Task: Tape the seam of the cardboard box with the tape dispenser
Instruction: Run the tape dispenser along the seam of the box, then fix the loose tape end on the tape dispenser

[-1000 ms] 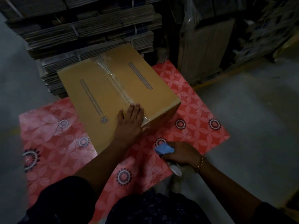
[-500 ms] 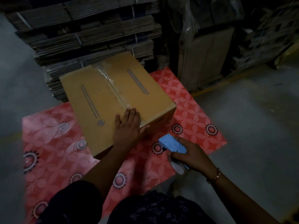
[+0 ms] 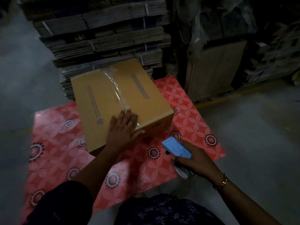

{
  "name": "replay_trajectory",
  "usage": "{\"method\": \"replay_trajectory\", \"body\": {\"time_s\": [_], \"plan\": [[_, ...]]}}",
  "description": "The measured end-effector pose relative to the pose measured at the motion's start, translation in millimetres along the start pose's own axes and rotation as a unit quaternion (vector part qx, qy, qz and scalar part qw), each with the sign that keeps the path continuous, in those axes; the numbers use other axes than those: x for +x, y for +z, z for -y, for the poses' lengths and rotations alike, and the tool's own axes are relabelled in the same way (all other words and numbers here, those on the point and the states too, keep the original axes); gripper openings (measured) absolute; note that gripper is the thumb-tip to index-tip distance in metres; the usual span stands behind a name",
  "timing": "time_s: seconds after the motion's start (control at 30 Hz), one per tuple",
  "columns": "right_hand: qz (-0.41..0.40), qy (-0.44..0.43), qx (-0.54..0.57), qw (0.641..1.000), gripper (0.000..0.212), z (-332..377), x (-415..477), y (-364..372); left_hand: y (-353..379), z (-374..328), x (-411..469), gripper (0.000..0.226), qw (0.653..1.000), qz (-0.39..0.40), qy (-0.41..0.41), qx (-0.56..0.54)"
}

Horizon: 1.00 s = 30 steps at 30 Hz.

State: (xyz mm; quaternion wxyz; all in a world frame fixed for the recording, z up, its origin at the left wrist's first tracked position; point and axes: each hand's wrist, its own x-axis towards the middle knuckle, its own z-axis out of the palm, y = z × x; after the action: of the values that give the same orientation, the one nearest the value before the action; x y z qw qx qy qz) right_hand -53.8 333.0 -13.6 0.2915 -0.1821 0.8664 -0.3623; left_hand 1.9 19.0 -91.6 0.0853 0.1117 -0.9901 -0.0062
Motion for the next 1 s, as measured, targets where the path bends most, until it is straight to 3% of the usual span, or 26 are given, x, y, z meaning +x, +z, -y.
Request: {"method": "replay_trajectory", "body": {"time_s": [0.17, 0.4, 0.6, 0.67, 0.77, 0.83, 0.87, 1.0], "plan": [[0.018, -0.013, -0.003, 1.0, 0.071, -4, 5, -8, 9, 1, -8, 0.08, 0.999, 0.027, -0.034, 0.032], [0.046, -0.035, 0.012, 0.998, 0.077, -7, 10, -21, 6, 0, -7, 0.115, 0.994, 0.085, -0.04, 0.052], [0.099, -0.062, 0.029, 0.993, 0.067, -1, 13, -50, -12, -12, -12, 0.129, 0.995, 0.061, -0.074, 0.014], [0.132, -0.075, -0.011, 0.988, 0.06, 9, 13, -67, -36, -36, -14, 0.133, 0.99, 0.1, -0.054, -0.086], [0.176, -0.079, -0.072, 0.979, 0.07, 26, 19, -89, -89, -97, -21, 0.126, 0.957, 0.141, 0.031, -0.25], [0.209, -0.087, -0.111, 0.968, 0.088, 38, 24, -99, -111, -134, -24, 0.122, 0.944, 0.147, 0.077, -0.285], [0.23, -0.094, -0.126, 0.96, 0.088, 45, 24, -104, -116, -149, -24, 0.119, 0.942, 0.155, 0.085, -0.286], [0.336, -0.063, -0.102, 0.934, 0.039, 83, 22, -118, -109, -180, -21, 0.076, 0.925, 0.118, 0.061, -0.355]]}}
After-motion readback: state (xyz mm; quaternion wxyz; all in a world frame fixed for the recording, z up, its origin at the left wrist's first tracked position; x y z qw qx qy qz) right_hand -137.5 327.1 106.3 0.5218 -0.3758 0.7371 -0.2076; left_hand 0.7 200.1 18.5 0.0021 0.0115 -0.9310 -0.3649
